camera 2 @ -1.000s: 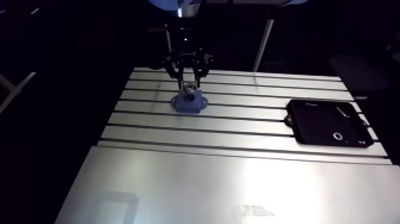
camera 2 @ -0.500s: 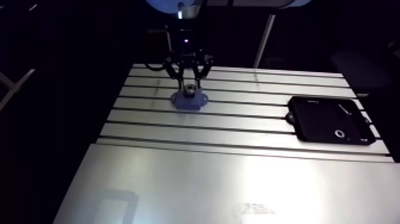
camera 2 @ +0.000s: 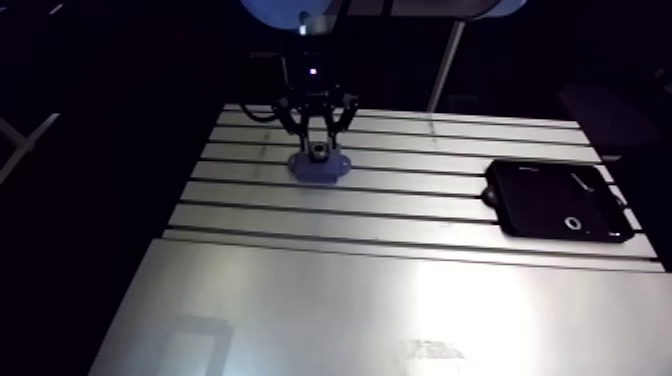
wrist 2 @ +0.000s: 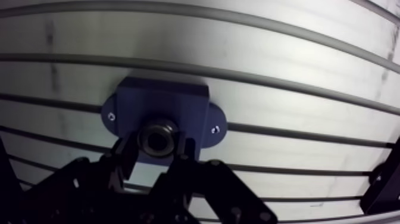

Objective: Pick up the bearing and press it into the housing until flush.

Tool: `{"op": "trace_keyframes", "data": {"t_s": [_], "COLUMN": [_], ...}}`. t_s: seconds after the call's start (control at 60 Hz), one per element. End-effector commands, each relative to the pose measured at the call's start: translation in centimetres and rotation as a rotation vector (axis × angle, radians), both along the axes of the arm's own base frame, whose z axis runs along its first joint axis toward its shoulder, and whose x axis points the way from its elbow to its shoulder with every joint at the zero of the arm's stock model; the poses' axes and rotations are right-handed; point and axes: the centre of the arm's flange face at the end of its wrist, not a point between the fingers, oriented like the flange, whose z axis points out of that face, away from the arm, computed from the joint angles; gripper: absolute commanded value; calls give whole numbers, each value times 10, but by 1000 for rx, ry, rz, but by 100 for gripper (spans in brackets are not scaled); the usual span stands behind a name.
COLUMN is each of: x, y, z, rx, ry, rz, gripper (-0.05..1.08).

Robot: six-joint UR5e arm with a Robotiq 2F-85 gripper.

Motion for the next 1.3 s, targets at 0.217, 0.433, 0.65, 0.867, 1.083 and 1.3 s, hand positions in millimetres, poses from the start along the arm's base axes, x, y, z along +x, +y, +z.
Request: {"op": "trace_keyframes", "data": {"t_s": [0.217, 0.433, 0.65, 0.867, 1.083, 1.3], "x": [1, 1, 1, 1, 1, 1], "y": [-2, -2, -2, -2, -2, -2], "z": [-1, -2, -3, -6, -8, -7], "rx": [0, 1, 3, 3, 4, 3], "ry": [-1, -3, -4, -10, -13, -12], "rz": [4, 7, 8, 9, 10, 10], "gripper": [58, 58, 58, 58, 58, 58]}}
